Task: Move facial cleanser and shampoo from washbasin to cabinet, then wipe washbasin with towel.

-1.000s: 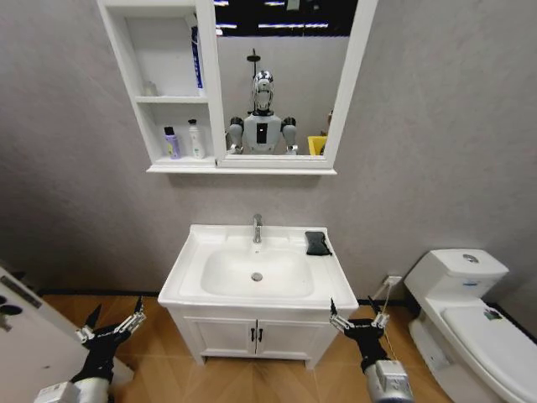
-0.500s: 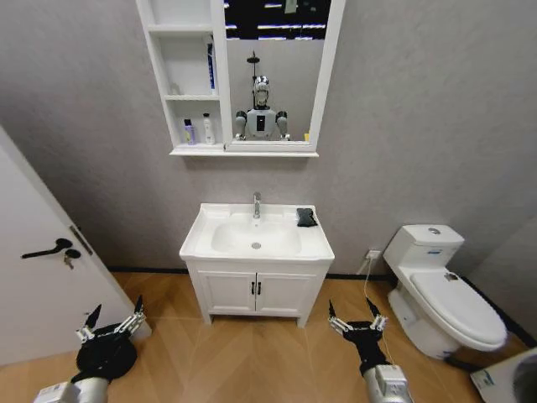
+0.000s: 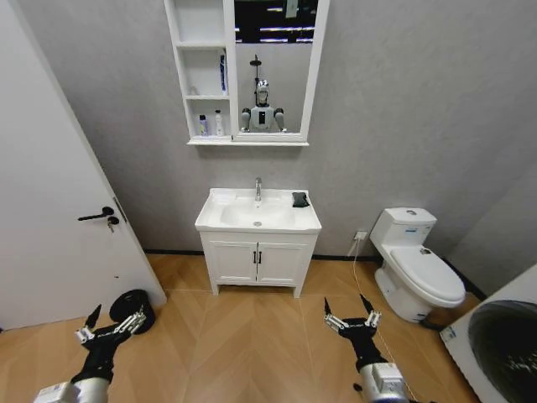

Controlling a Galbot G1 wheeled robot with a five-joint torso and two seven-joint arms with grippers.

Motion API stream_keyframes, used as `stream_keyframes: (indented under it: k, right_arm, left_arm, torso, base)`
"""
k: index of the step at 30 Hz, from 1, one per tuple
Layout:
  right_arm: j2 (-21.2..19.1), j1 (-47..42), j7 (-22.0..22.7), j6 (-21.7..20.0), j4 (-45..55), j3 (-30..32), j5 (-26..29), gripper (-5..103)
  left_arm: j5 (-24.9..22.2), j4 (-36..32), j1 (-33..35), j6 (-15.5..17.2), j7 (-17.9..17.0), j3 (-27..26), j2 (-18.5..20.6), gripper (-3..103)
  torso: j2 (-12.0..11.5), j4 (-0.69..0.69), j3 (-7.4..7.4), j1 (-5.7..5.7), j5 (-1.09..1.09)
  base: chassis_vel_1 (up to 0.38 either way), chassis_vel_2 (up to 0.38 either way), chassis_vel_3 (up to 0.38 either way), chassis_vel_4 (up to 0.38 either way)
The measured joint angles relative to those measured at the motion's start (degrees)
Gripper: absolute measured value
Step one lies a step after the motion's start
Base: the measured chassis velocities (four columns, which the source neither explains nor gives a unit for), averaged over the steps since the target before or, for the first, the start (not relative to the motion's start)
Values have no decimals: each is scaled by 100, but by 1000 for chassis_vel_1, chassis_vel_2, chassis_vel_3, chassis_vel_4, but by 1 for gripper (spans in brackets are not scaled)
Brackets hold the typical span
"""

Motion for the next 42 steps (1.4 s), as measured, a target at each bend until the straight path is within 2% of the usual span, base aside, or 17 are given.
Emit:
stream_keyframes:
  k: [8,42]
  right_arm:
    - [-2,8,-5,-17,-12,27,-17,100]
    - [-1,1,9,-37,-10,25,-22,100]
  left_arm:
    - [0,0,-2,0,2,1,0,100]
    - [0,0,-1,0,5,0,0,100]
  torso:
    - [-7,6,4,13,2]
    - [-3,3,1,5,0]
  base:
    - [-61,1,23,-20]
    - [-2,4,5,-6]
